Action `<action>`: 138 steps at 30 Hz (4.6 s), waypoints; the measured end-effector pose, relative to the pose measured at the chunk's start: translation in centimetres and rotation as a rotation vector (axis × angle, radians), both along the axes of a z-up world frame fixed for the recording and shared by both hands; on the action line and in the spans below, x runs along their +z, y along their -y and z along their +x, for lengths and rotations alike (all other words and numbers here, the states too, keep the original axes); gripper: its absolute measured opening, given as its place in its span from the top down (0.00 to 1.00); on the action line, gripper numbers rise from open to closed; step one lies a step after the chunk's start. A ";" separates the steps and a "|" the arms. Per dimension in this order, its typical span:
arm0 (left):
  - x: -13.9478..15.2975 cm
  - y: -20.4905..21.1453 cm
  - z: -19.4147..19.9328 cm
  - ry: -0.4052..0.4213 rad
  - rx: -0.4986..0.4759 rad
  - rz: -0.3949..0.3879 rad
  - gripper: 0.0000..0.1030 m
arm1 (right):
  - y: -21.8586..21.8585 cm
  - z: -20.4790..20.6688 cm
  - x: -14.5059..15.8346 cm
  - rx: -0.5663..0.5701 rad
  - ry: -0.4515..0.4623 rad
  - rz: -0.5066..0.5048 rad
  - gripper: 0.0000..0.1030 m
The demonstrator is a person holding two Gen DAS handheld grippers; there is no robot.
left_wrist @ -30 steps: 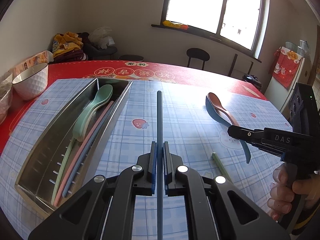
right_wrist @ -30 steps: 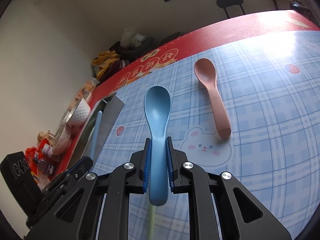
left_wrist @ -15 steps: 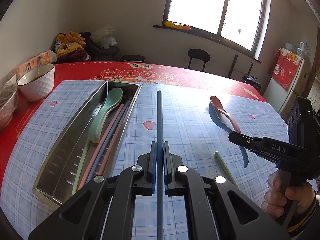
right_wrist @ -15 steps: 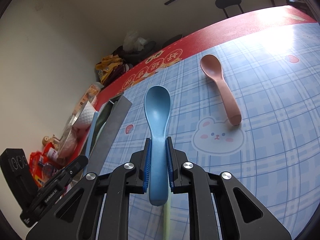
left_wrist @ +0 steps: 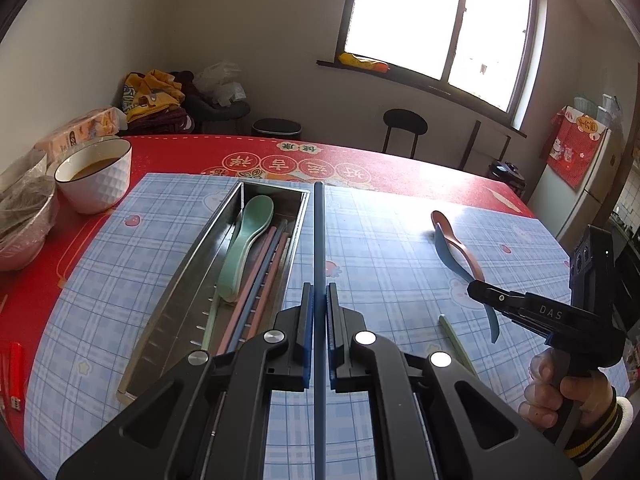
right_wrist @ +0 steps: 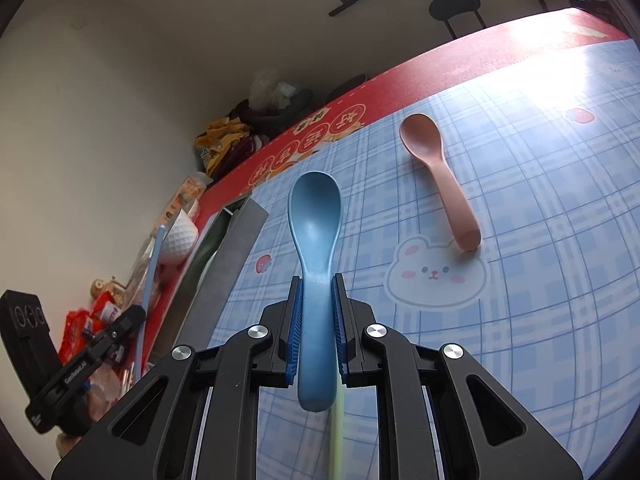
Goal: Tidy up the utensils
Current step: 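Lower the blue chopstick into the steel tray with the left tool, then lower the blue spoon into the steel tray and open right tool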
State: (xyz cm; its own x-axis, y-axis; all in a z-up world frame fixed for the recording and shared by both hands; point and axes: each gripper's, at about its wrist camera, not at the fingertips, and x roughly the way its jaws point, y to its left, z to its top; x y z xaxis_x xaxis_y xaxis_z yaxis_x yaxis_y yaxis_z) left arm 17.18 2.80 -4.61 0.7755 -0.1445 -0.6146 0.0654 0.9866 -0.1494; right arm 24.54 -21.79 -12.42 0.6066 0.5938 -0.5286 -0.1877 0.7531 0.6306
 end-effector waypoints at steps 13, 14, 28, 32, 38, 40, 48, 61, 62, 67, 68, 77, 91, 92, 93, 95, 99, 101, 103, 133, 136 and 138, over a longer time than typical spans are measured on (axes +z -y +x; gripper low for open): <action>0.1 -1.9 0.0 -0.011 0.029 0.000 0.94 | 0.4 -0.1 -0.1 -0.003 0.001 0.007 0.86; 0.2 -2.1 0.0 -0.012 0.029 -0.002 0.94 | 0.4 -0.1 -0.1 -0.004 0.002 0.006 0.86; 1.3 -5.2 0.3 -0.026 0.044 -0.040 0.94 | 0.5 -0.3 0.2 -0.014 0.019 0.001 0.86; 1.5 -6.3 0.8 -0.041 0.047 -0.059 0.94 | 0.6 -0.3 0.2 -0.015 0.022 0.003 0.86; 1.9 -6.9 1.9 -0.051 0.045 -0.054 0.94 | 0.8 -0.2 0.0 -0.019 0.016 0.006 0.86; 1.8 -6.5 2.8 -0.066 0.026 -0.046 0.94 | 0.8 -0.3 0.1 -0.021 0.020 0.006 0.86; -0.1 -4.1 7.9 -0.159 -0.027 0.023 0.94 | 0.6 -0.7 0.4 -0.025 0.040 -0.022 0.86; -3.8 -4.2 11.3 -0.285 -0.040 0.045 0.94 | 0.3 -0.4 0.1 -0.021 0.034 -0.028 0.86; -3.9 -4.2 11.4 -0.291 -0.045 0.043 0.94 | 0.3 -0.4 0.1 -0.021 0.035 -0.026 0.86; -4.2 -3.5 11.6 -0.305 -0.075 0.056 0.94 | 0.2 -0.4 0.1 -0.019 0.034 -0.028 0.86; -4.2 -3.4 11.6 -0.306 -0.081 0.056 0.94 | 0.2 -0.5 0.1 -0.019 0.035 -0.029 0.86; -2.6 -3.5 10.2 -0.246 -0.083 0.050 0.92 | 0.2 -0.6 0.2 -0.015 0.038 -0.031 0.86; -0.7 -5.7 0.5 0.049 -0.014 0.194 0.48 | -0.2 -0.6 0.0 -0.015 0.040 -0.047 0.86; -0.8 -6.1 -0.2 0.063 -0.005 0.197 0.46 | -0.3 -0.6 0.0 -0.016 0.040 -0.050 0.86; -0.9 -6.5 -0.8 0.076 0.005 0.203 0.41 | -0.4 -0.6 0.0 -0.018 0.040 -0.054 0.86; -1.1 -7.2 -1.8 0.100 0.022 0.215 0.30 | -0.4 -0.6 0.0 -0.022 0.037 -0.063 0.86; -1.8 -8.2 -3.0 0.127 0.049 0.232 0.13 | -0.8 -0.4 0.0 -0.040 0.029 -0.092 0.86; -2.2 -8.7 -3.1 0.127 0.059 0.224 0.11 | -0.9 -0.3 0.0 -0.049 0.018 -0.105 0.86; -2.7 -9.2 -3.1 0.126 0.068 0.212 0.08 | -0.8 -0.3 0.1 -0.059 0.008 -0.111 0.86; -3.2 -12.7 -3.3 0.119 0.154 0.056 0.06 | -20.2 6.9 5.6 0.078 -0.084 -0.209 0.86; -3.2 -12.8 -3.3 0.121 0.154 0.051 0.06 | -22.0 7.5 5.3 0.087 -0.105 -0.243 0.86; -3.3 -12.8 -3.4 0.120 0.152 0.049 0.06 | -22.8 7.8 4.9 0.092 -0.122 -0.268 0.86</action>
